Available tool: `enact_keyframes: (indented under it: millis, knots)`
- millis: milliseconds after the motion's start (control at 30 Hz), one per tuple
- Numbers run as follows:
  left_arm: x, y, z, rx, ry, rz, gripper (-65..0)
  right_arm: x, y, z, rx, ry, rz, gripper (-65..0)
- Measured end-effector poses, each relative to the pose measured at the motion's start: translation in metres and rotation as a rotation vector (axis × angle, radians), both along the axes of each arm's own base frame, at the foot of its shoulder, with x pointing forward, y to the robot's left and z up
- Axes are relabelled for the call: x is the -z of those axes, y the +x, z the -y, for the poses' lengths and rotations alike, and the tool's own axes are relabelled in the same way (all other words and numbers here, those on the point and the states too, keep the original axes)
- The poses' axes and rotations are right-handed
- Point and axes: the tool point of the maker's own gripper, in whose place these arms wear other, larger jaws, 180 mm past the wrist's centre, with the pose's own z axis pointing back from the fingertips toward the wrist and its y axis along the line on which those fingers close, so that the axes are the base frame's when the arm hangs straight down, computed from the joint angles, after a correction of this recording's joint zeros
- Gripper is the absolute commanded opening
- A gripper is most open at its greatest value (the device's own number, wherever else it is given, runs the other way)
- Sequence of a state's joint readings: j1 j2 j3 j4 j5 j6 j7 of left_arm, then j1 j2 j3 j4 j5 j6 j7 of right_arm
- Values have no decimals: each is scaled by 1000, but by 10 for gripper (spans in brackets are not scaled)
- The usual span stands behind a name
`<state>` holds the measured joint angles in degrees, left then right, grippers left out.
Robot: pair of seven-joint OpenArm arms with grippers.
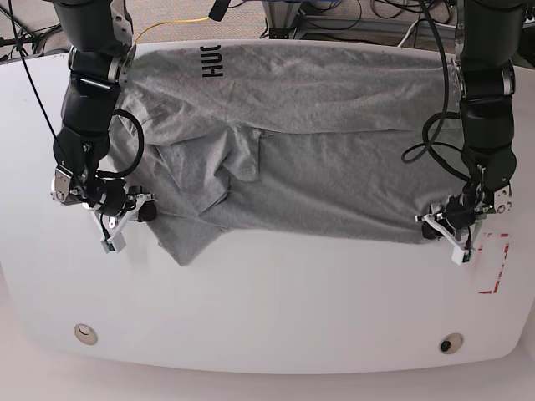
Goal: Fold the T-shirt properly
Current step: 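Pinch the hem corners with both grippers, then fold the hem over toward the collar with both grippers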
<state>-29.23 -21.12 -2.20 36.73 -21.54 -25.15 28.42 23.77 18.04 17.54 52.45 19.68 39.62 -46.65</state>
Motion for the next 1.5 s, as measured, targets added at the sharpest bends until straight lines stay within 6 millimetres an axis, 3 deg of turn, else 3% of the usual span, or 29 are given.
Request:
enact_keyframes:
  millis: [267,433,600,833,900,967,1167,1400,1500]
  knots:
    - [-1,-1,-4,-1,7,-2,-647,-4,3,-1,-3,-1,10,-601]
    - [-7,-11,-4,58,89,-50,-650,-29,18,0,-20,-36,68,-601]
    - [-38,-9,7,122,155,25,-647,-58,34,2,-35,-68,130,-601]
    - [-78,-6,5,130,199,92,-647,-60,34,4,-41,-81,114,-633]
    - [-82,-6,6,135,206,100,-647,-59,34,4,-41,-84,110,-610]
    - [-84,-5,8,138,206,107,-647,-59,33,5,-40,-85,110,-537]
    - [-79,-8,9,141,204,96,-647,-53,29,5,-42,-89,96,-219]
    - [-74,-12,9,143,205,82,-649,-43,27,-5,-36,-49,97,-192]
    - [-75,-12,10,144,203,85,-650,-28,26,-13,-11,15,85,-192]
